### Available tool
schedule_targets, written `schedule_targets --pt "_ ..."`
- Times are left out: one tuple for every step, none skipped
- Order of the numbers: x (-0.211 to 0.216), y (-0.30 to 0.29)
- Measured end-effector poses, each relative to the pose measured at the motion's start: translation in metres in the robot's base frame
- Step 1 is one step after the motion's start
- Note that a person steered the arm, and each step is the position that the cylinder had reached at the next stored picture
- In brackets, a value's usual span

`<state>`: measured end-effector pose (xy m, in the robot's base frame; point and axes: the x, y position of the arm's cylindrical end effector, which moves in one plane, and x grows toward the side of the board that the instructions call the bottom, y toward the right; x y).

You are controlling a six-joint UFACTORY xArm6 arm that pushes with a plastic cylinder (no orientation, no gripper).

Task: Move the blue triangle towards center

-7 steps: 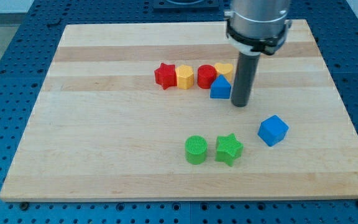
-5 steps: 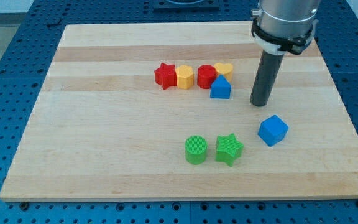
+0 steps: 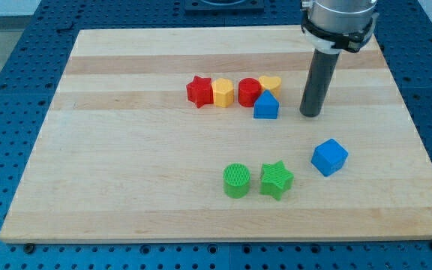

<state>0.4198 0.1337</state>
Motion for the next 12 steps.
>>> schedule_targets --pt "0.000 -0.011" --pt "0.000 -0.020" --pt "0.001 -0.030" --pt "0.004 -0.038" --pt "0.007 -0.048" --pt "0.009 -0.054" --pt "0.009 -0.054" --pt "0.009 -0.054" --pt "0.009 -0.057" --pt "0.009 -0.063" --pt "0.009 -0.072" --pt "0.009 -0.077"
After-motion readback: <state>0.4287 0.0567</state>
